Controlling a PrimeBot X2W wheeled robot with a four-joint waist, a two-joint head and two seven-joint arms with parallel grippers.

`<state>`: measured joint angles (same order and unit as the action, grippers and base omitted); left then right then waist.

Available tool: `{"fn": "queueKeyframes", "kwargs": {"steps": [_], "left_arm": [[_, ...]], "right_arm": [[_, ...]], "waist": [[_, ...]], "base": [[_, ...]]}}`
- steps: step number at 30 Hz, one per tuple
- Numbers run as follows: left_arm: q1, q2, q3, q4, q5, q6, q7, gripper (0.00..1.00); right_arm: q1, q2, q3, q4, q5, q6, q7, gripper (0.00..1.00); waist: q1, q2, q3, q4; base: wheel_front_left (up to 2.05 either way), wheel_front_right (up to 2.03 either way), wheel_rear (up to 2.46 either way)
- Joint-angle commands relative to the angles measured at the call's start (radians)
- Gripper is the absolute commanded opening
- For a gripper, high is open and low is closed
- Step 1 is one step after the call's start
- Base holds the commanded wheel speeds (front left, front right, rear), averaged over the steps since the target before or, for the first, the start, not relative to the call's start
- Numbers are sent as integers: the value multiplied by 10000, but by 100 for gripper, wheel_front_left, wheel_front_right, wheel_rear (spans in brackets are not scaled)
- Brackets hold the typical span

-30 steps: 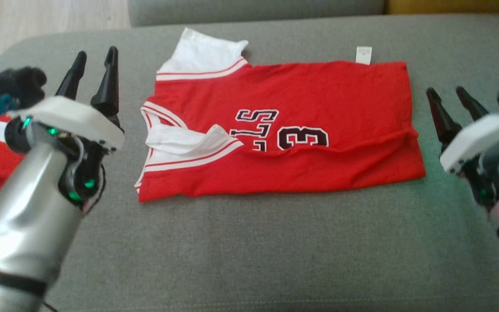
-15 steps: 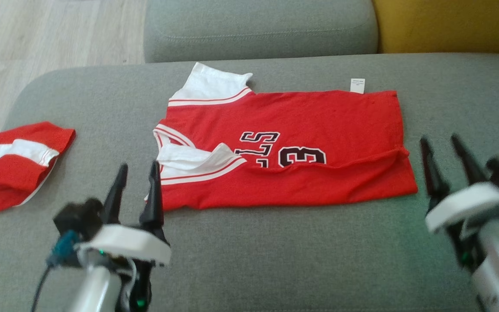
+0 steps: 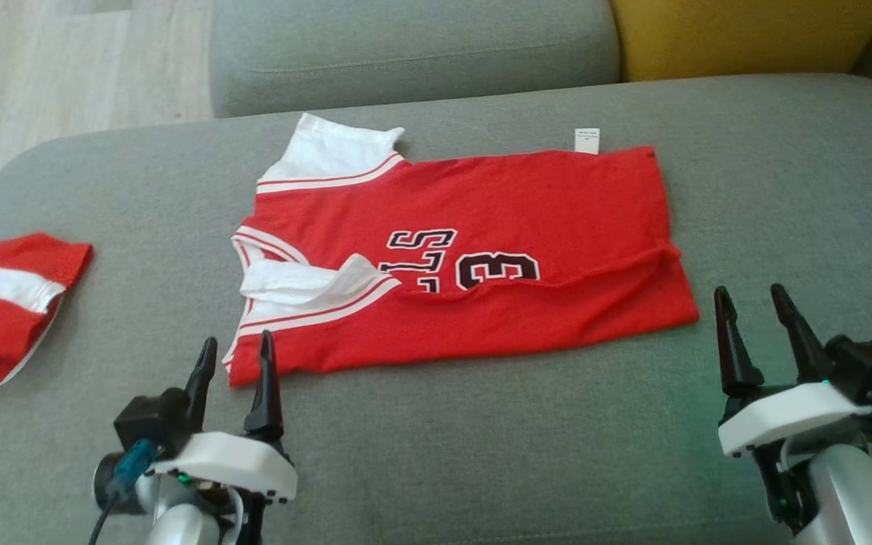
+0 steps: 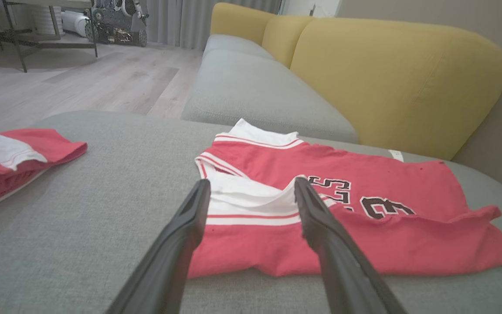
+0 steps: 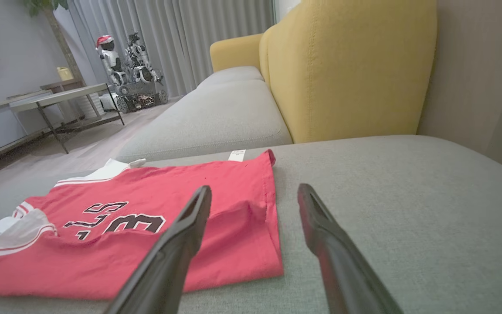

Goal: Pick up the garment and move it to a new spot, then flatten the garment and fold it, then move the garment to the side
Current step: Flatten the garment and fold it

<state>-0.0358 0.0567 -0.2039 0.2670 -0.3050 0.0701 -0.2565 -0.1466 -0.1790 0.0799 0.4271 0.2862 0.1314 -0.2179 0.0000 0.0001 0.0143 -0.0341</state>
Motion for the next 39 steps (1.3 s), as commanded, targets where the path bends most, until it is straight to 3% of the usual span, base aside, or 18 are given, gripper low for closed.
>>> {"fn": "queueKeyframes", "kwargs": {"steps": [1, 9, 23, 31, 36, 37, 38, 39], "left_arm": [[-489, 3, 507, -98, 199, 24, -52, 100], [-1340, -19, 589, 1812, 859, 523, -53, 100], [-2757, 314, 767, 4836, 1044, 1236, -4, 100], [-3138, 374, 639, 5993, 995, 1115, 187, 100], [-3505, 342, 370, 6743, 988, 735, 513, 100], [-3578, 327, 306, 6880, 975, 611, 604, 80], [-3648, 310, 276, 6982, 935, 503, 647, 0], [-3716, 293, 253, 7062, 898, 417, 662, 0]], "right_arm": [[39, 0, 48, -488, -161, -7, 78, 100], [234, 192, -261, -1270, -375, -7, 466, 100], [124, 336, -1120, -2016, -313, -7, 600, 100], [76, 303, -1366, -2332, -296, -7, 764, 100], [75, 310, -1390, -2470, -323, -7, 847, 100], [83, 310, -1396, -2481, -332, -7, 865, 100], [92, 310, -1397, -2485, -341, -7, 884, 100], [100, 313, -1401, -2491, -352, -7, 897, 100]], "waist": [[0, -1, 50, -131], [0, -1, 334, -433], [0, -1, 641, -806], [0, -1, 722, -946], [0, -1, 807, -941], [0, -1, 815, -921], [0, -1, 823, -897], [0, -1, 833, -866]], "base": [[0, 0, 0], [0, 0, 0], [0, 0, 0], [0, 0, 0], [0, 0, 0], [0, 0, 0], [0, 0, 0], [0, 0, 0]]}}
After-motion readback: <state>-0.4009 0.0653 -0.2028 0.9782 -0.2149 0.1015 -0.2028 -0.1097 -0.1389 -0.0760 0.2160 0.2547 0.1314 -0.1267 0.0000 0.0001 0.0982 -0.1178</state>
